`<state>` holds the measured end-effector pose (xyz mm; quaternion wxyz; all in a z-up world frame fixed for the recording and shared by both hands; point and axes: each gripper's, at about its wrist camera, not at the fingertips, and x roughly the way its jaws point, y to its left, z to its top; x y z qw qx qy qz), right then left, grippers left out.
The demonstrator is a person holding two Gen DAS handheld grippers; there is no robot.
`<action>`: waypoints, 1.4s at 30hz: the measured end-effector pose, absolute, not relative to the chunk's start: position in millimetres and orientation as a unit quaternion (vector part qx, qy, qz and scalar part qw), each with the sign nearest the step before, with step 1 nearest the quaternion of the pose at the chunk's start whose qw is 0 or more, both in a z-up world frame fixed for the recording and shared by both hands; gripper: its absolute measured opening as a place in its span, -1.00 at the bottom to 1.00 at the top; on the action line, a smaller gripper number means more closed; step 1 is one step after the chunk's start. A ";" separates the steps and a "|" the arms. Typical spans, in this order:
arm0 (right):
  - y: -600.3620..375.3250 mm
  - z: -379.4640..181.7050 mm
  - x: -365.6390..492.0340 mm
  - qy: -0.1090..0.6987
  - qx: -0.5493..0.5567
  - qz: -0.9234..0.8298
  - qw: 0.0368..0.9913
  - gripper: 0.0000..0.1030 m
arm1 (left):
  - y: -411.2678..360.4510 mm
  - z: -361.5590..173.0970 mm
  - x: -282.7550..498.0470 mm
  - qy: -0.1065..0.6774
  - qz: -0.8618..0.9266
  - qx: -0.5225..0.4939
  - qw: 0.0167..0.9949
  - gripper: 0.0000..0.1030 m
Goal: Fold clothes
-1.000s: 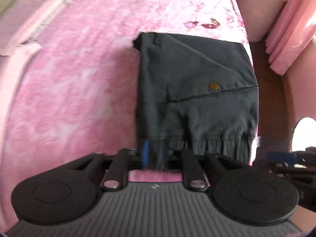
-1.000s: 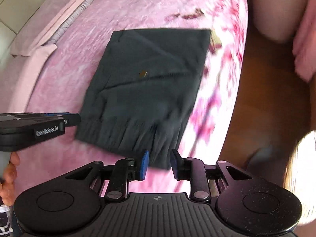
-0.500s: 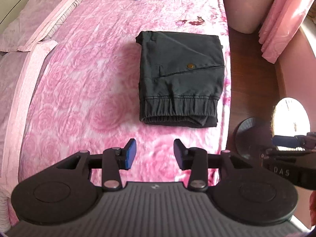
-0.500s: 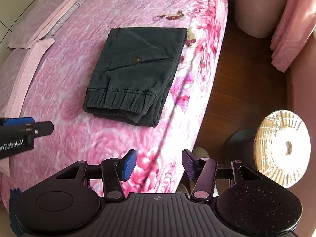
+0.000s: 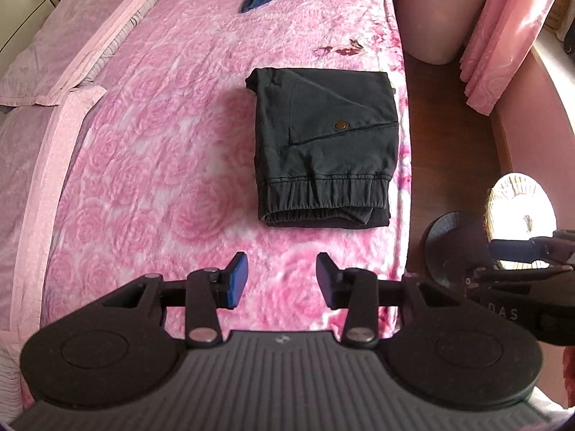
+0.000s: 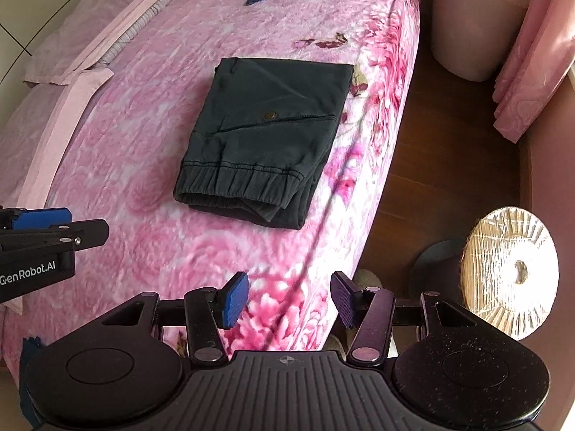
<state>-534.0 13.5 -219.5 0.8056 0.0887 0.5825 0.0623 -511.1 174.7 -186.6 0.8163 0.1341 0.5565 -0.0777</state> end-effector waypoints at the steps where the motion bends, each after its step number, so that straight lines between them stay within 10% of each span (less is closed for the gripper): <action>1: 14.6 -218.0 -533.7 0.581 0.087 0.063 0.806 0.05 | 174.9 -185.7 -510.9 0.555 -0.078 0.133 0.817 -0.26; 42: -73.1 -228.7 -482.6 0.586 0.225 0.035 0.778 0.05 | 259.7 -182.2 -456.1 0.536 -0.060 -0.142 0.830 -0.25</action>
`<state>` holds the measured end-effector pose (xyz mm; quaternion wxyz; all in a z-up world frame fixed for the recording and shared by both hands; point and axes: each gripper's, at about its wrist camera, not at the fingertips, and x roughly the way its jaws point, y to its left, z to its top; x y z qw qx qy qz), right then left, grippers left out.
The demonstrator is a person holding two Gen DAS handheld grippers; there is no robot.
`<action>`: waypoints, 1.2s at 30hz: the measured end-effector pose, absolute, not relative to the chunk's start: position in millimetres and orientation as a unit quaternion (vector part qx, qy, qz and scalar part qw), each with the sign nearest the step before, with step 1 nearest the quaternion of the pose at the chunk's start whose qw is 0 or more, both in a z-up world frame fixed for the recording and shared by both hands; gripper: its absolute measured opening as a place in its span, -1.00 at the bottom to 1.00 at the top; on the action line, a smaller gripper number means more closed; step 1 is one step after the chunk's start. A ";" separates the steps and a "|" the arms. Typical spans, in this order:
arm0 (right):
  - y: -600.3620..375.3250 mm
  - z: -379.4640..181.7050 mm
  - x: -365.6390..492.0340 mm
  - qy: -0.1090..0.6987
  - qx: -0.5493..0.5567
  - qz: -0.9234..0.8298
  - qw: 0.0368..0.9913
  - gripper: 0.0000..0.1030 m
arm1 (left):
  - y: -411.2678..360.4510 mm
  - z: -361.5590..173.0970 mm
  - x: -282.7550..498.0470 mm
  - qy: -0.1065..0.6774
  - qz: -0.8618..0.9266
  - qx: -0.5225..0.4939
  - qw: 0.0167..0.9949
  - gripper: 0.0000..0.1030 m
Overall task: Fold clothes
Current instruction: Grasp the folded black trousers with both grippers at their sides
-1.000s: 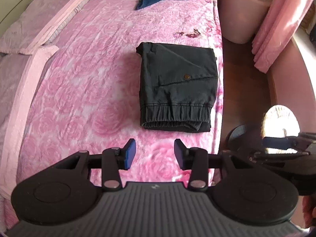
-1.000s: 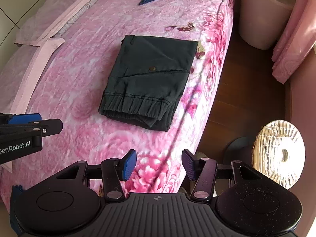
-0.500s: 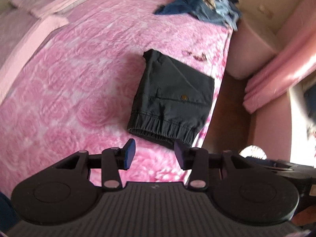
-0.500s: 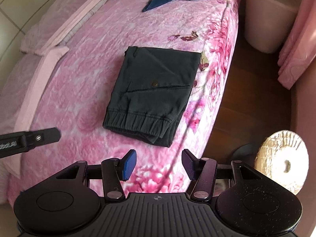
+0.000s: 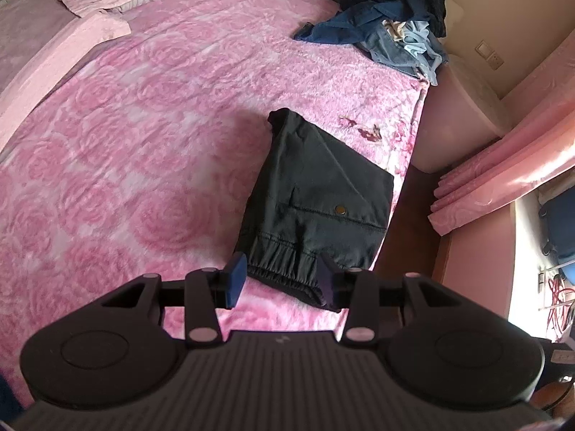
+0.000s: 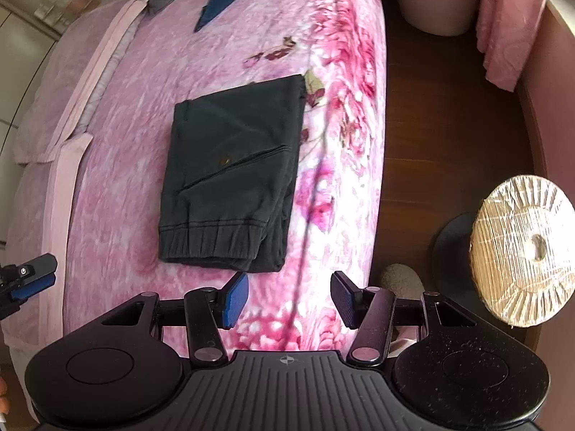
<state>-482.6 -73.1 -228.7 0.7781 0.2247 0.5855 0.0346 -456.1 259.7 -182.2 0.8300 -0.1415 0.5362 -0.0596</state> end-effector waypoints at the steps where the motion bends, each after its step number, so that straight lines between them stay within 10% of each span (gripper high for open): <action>1: -74.8 -228.9 -481.7 0.584 0.228 0.033 0.779 0.05 | 259.8 -184.1 -455.2 0.536 -0.063 -0.143 0.830 -0.25; 12: -100.4 -268.9 -456.0 0.545 0.334 0.047 0.768 0.06 | 285.3 -239.5 -406.0 0.529 -0.082 -0.200 0.821 -0.15; 17: -119.8 -329.7 -427.6 0.514 0.434 0.035 0.739 0.22 | 297.6 -306.1 -355.9 0.533 -0.110 -0.250 0.801 0.23; 36: -112.9 -439.5 -368.2 0.444 0.539 0.068 0.713 0.42 | 313.7 -472.6 -249.3 0.557 -0.234 -0.393 0.694 0.36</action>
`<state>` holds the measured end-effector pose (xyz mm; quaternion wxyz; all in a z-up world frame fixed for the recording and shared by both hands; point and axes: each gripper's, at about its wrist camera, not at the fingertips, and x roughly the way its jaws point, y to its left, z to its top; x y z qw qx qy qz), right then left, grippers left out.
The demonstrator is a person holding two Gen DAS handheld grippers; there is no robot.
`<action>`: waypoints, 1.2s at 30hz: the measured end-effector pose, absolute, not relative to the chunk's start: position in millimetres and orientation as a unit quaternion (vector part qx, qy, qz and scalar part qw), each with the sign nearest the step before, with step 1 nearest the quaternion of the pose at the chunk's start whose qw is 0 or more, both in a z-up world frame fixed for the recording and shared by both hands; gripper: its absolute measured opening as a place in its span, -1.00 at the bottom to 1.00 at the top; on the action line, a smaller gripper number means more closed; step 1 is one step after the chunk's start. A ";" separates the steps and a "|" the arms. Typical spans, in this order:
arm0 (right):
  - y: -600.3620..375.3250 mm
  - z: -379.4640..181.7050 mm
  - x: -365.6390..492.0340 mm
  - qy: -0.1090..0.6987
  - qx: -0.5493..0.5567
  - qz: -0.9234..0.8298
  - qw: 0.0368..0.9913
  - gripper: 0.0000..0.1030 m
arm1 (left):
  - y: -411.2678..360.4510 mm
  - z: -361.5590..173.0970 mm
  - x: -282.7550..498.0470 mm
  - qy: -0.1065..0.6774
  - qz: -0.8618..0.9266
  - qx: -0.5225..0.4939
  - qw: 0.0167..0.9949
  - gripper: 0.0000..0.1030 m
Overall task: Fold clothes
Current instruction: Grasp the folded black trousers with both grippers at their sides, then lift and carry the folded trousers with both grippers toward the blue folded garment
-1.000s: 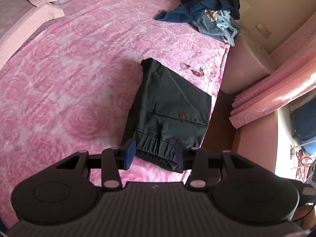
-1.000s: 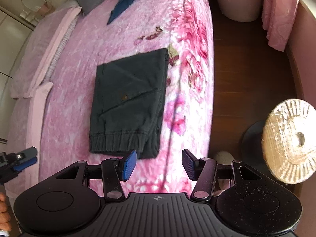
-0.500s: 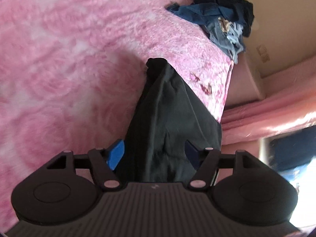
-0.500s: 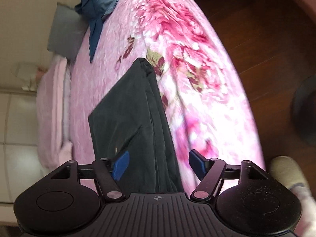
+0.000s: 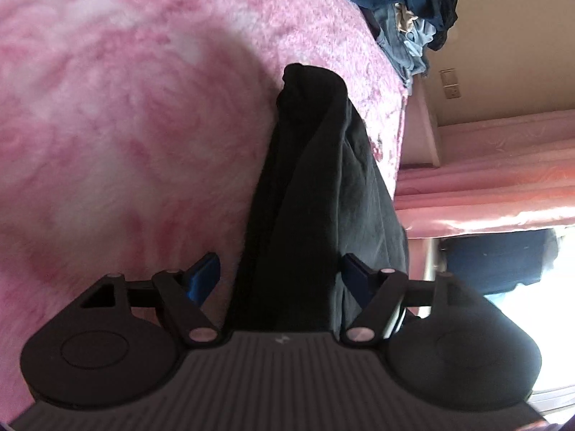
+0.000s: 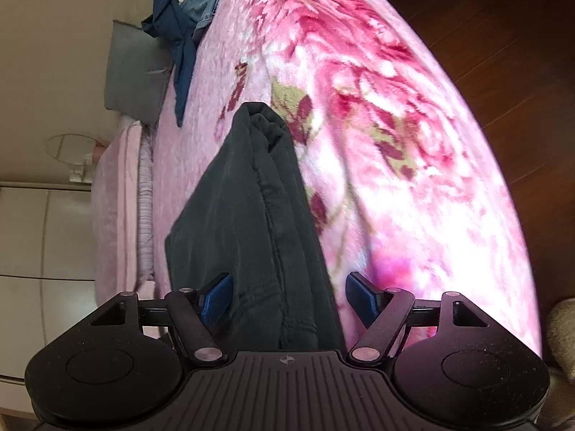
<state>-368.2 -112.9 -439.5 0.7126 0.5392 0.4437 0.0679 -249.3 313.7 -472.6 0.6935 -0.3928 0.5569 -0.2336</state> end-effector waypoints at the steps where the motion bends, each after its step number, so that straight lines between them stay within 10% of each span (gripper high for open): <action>1: -111.9 -441.6 -365.6 0.440 0.544 0.072 0.711 0.41 | 312.9 -476.6 -245.9 0.554 -0.239 -0.403 0.688 0.32; 6: -98.5 -443.3 -350.8 0.436 0.529 0.088 0.723 0.37 | 301.2 -490.9 -237.6 0.554 -0.262 -0.415 0.673 -0.17; 13: -96.5 -438.8 -354.1 0.443 0.513 0.111 0.726 -0.32 | 295.4 -472.6 -250.5 0.533 -0.280 -0.384 0.700 -0.55; 36: -74.1 -357.2 -553.3 0.508 0.511 0.234 0.653 -0.35 | 329.7 -333.8 -611.2 0.419 -0.115 -0.457 0.776 -0.59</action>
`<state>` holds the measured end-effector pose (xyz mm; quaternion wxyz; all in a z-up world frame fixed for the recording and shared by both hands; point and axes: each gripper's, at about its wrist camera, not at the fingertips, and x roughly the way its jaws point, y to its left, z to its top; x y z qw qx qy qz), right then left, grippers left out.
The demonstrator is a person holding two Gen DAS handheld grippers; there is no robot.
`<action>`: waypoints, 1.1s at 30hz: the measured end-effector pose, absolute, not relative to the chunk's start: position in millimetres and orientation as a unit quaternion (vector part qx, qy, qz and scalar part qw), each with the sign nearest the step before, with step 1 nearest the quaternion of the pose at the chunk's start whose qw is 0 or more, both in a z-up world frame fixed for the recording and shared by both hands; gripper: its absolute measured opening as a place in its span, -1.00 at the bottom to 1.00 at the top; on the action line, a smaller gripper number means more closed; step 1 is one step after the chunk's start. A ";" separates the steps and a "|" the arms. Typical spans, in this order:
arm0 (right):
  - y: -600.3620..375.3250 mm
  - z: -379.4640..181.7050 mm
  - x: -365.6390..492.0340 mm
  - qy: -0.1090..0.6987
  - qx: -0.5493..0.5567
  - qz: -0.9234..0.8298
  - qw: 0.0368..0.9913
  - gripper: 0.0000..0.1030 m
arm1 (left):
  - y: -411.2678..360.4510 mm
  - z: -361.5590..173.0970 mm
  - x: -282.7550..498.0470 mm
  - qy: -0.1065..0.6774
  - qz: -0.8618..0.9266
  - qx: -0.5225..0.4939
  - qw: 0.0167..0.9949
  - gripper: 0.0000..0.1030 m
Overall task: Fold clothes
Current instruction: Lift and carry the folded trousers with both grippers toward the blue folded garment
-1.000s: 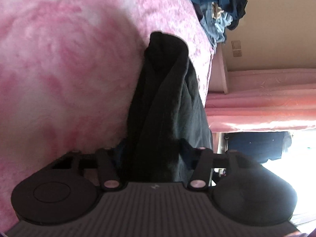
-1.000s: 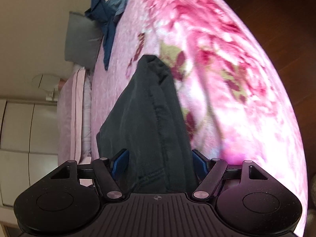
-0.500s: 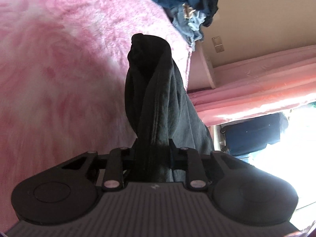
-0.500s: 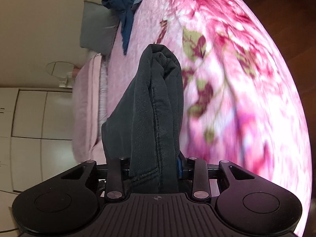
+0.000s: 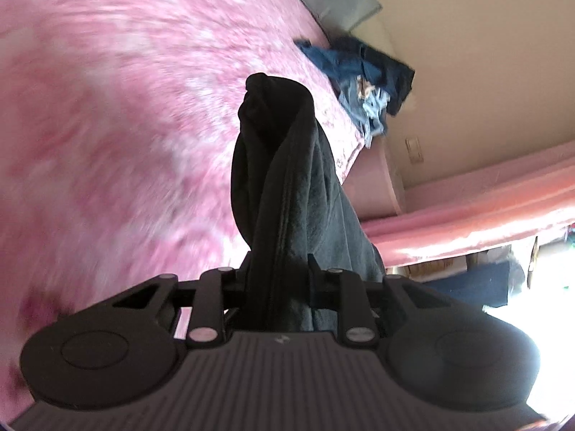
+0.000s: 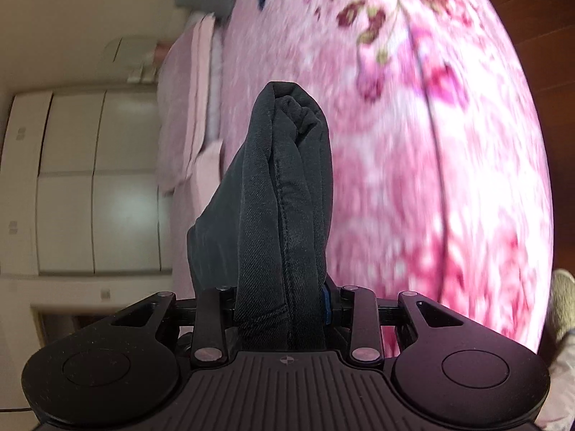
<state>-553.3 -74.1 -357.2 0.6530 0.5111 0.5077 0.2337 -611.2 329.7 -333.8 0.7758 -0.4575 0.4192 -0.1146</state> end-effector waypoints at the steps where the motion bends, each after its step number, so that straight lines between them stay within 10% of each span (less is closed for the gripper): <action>1: -75.1 -355.4 -566.5 0.508 0.508 0.241 0.652 -0.35 | 326.8 -329.4 -630.0 0.414 -0.109 -0.459 0.779 -0.59; 19: -77.5 -280.0 -759.8 0.523 0.516 0.264 0.626 -0.35 | 312.4 -237.1 -871.5 0.396 -0.065 -0.470 0.786 -0.59; 33: 45.3 -289.8 -818.6 0.518 0.531 0.309 0.595 -0.35 | 446.2 -212.0 -952.4 0.358 -0.021 -0.457 0.814 -0.59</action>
